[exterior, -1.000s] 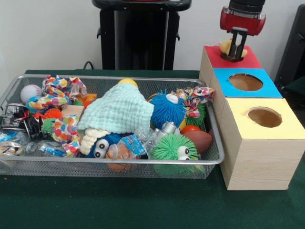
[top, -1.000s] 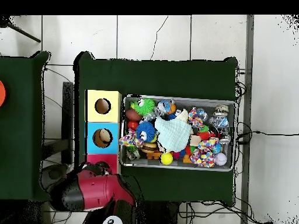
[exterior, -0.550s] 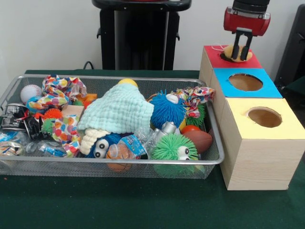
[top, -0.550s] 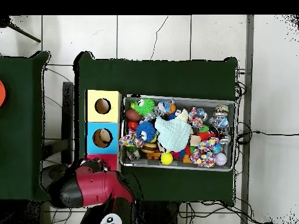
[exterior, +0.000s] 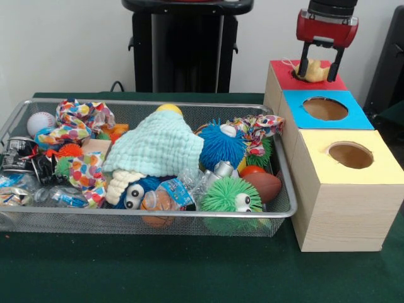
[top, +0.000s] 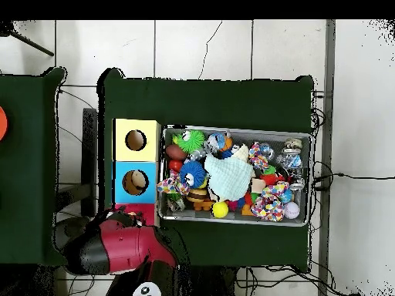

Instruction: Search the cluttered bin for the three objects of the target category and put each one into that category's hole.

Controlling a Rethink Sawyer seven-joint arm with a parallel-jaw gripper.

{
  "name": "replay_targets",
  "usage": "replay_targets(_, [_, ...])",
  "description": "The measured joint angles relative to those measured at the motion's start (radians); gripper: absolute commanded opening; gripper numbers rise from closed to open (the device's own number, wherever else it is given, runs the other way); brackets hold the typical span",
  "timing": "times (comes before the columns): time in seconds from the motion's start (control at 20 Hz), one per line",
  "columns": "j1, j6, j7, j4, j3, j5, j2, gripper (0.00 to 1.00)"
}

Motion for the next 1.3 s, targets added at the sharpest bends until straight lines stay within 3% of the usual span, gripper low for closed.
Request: replay_targets(1.3, [0.06,0.028,0.0,0.001,-0.017,-0.001,-0.082,1.0])
